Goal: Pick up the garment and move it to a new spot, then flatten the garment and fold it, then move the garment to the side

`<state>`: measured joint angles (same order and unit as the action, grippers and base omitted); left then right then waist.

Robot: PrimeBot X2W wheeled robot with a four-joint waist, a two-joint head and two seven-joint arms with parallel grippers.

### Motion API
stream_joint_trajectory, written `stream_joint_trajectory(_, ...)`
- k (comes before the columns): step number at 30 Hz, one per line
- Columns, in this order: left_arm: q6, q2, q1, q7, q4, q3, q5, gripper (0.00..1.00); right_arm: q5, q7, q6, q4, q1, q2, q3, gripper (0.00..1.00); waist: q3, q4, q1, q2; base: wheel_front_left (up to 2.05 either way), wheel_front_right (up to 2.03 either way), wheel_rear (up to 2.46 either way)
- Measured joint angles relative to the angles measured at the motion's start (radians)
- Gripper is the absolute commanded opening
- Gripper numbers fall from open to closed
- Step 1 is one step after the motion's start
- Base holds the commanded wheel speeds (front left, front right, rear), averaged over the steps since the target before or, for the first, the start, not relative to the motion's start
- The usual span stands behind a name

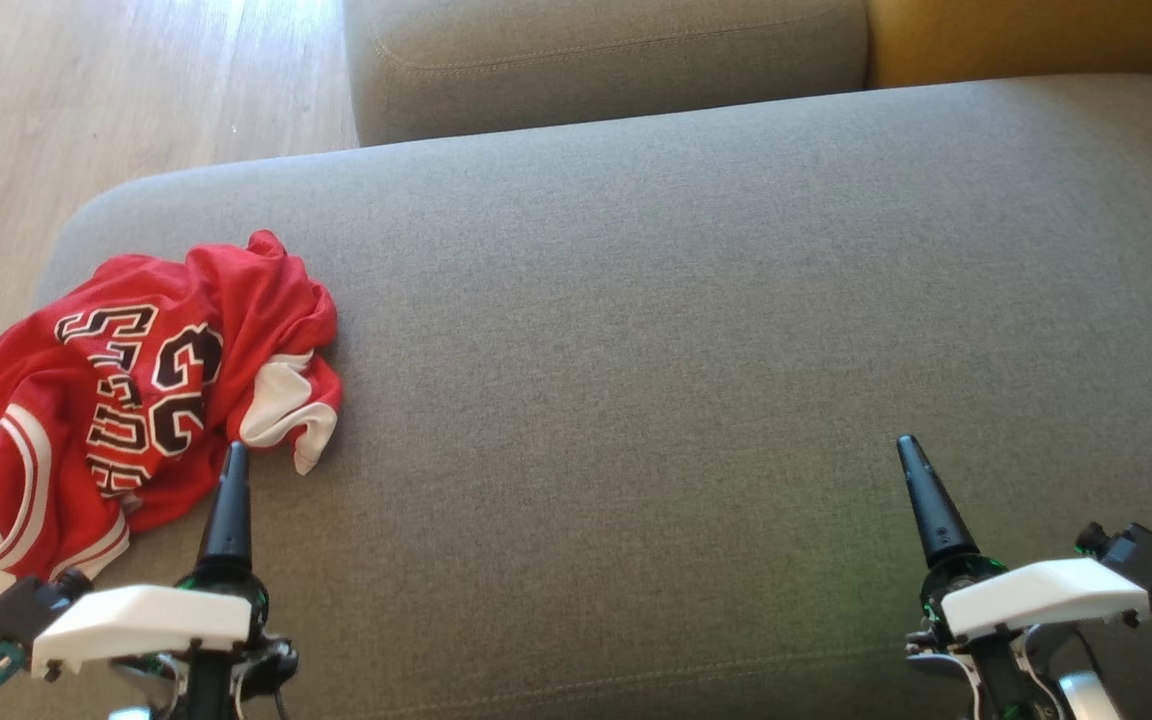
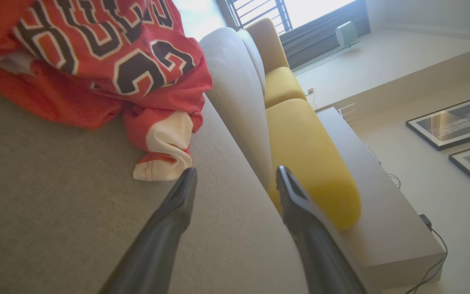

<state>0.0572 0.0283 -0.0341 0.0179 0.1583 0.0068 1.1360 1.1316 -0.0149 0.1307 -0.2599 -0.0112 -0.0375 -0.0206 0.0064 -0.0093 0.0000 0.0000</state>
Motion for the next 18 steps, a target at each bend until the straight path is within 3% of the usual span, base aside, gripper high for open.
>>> stream_joint_trajectory(18, -0.055, 0.002, -0.024, 0.046, -0.076, -0.061, -0.266, 1.00, -0.240, -0.049, 0.000, 0.058, 0.000, 0.000, -0.054, 1.00, 0.001, 0.000, 0.0000, 0.0000, 0.00, 0.00, 0.00)
